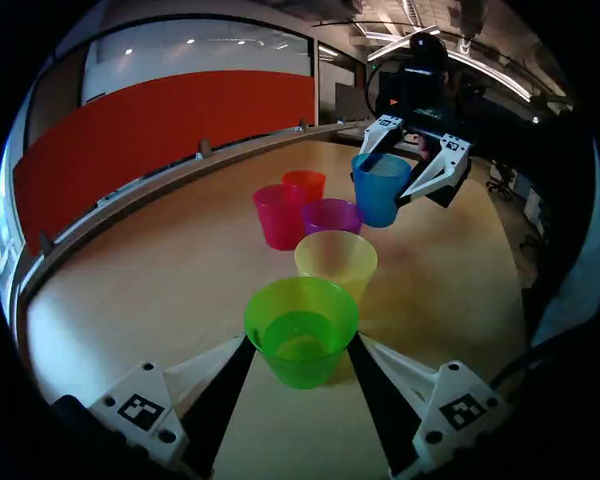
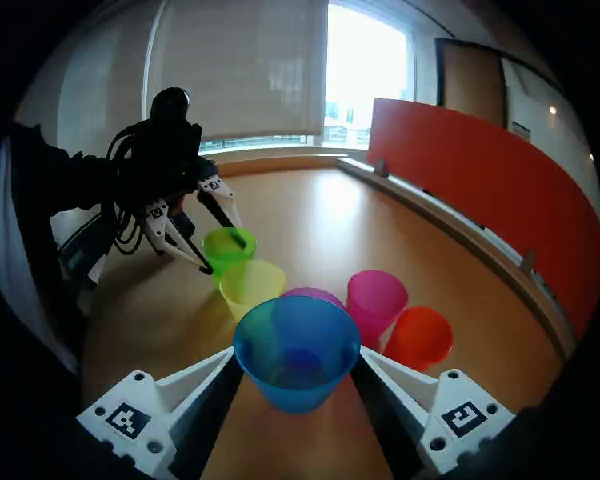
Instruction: Pour water
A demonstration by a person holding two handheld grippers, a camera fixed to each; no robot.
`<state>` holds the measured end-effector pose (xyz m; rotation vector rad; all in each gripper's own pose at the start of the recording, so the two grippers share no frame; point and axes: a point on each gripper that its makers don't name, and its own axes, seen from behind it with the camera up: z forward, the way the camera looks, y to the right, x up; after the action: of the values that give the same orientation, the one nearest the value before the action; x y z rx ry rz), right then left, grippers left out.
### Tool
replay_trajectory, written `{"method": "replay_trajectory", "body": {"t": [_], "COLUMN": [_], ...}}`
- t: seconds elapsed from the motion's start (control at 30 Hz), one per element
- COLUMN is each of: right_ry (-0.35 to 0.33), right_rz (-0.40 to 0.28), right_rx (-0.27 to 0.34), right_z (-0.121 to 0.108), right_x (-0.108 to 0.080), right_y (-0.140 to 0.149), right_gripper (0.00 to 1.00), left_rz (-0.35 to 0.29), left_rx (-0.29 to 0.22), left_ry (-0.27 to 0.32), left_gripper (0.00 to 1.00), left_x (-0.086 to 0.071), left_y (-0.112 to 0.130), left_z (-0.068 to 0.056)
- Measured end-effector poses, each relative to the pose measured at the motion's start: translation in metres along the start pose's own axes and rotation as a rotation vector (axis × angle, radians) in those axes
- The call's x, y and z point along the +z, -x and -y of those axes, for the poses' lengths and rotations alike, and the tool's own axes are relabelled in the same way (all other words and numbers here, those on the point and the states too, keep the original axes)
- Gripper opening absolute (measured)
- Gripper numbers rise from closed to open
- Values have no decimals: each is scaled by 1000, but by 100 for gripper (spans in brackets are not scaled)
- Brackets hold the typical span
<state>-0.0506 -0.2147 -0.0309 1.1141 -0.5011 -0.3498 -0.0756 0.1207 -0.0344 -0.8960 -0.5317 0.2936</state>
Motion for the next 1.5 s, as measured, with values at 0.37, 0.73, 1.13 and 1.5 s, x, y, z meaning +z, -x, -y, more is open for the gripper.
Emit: {"method": "replay_trajectory", "body": {"t": [0.37,0.73,1.13,1.5], "right_ry": [-3,-5,-6,-15], "right_rz": [5,9,33,63], "right_rx": [0,2,15,27], "right_z": [1,2,4,7], "right_x": [4,7,12,22], "right_y": [5,9,25,39], "right_gripper": [90,90,91,91], "left_rz": [14,24,51,81], "left_rx": [1,4,2,-1], "left_ry": [11,14,19,22], "left_gripper": [82,83,84,84], "left_x": [3,4,4,4], "left_y": [5,8,14,23], "left_z": [-2,-3,-2,-2]}}
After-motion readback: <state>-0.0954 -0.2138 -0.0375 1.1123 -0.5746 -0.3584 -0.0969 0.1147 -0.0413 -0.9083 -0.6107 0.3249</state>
